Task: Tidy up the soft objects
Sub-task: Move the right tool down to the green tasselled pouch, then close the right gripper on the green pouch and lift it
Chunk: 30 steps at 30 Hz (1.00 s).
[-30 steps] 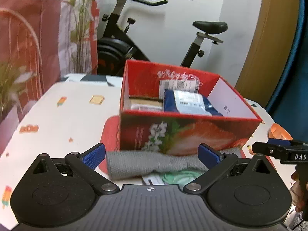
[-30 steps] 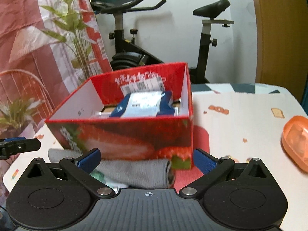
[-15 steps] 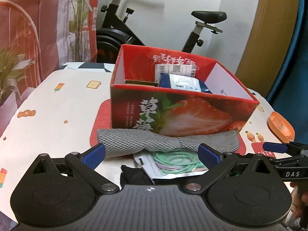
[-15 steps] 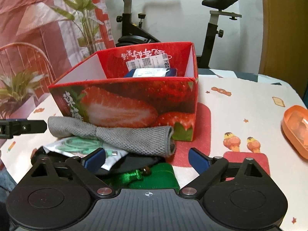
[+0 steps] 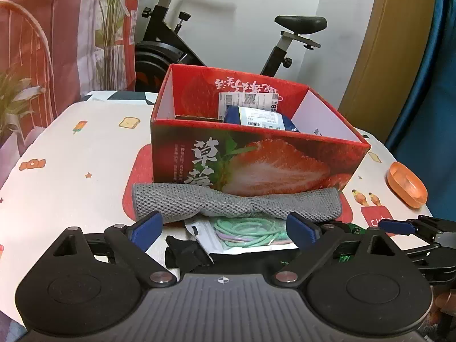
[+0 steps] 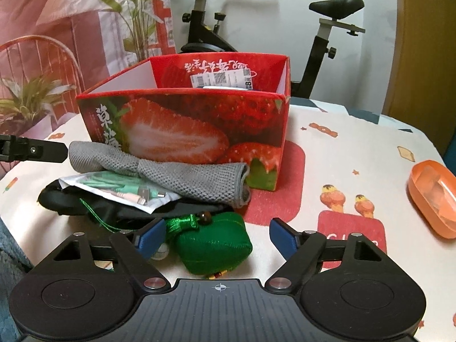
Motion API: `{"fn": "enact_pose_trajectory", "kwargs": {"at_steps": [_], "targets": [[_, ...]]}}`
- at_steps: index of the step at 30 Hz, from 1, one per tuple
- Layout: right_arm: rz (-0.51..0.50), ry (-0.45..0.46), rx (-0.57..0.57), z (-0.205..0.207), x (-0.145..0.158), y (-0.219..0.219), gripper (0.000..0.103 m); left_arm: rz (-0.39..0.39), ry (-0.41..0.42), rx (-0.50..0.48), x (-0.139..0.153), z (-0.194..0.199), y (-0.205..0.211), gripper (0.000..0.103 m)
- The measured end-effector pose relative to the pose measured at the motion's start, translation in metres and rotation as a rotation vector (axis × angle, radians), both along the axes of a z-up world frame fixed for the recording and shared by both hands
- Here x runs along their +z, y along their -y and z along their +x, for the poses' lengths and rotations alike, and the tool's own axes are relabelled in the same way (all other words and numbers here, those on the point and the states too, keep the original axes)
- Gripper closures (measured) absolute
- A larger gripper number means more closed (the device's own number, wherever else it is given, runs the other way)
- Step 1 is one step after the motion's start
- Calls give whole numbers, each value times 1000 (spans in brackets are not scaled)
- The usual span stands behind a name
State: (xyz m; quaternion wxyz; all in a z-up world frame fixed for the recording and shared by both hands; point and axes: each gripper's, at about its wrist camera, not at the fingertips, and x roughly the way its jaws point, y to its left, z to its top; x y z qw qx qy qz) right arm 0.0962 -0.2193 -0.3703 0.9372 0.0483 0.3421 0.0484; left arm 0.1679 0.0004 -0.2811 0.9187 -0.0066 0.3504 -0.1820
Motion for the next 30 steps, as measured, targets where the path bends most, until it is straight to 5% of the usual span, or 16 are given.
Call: {"fn": "enact_pose_trajectory", "kwargs": {"at_steps": [17, 30], "targets": [[5, -51, 34, 6, -30, 0, 35, -43, -62, -57, -14, 0, 5, 35], [47, -51, 57, 8, -36, 3, 50, -48, -98, -56, -21, 4, 6, 37]]}}
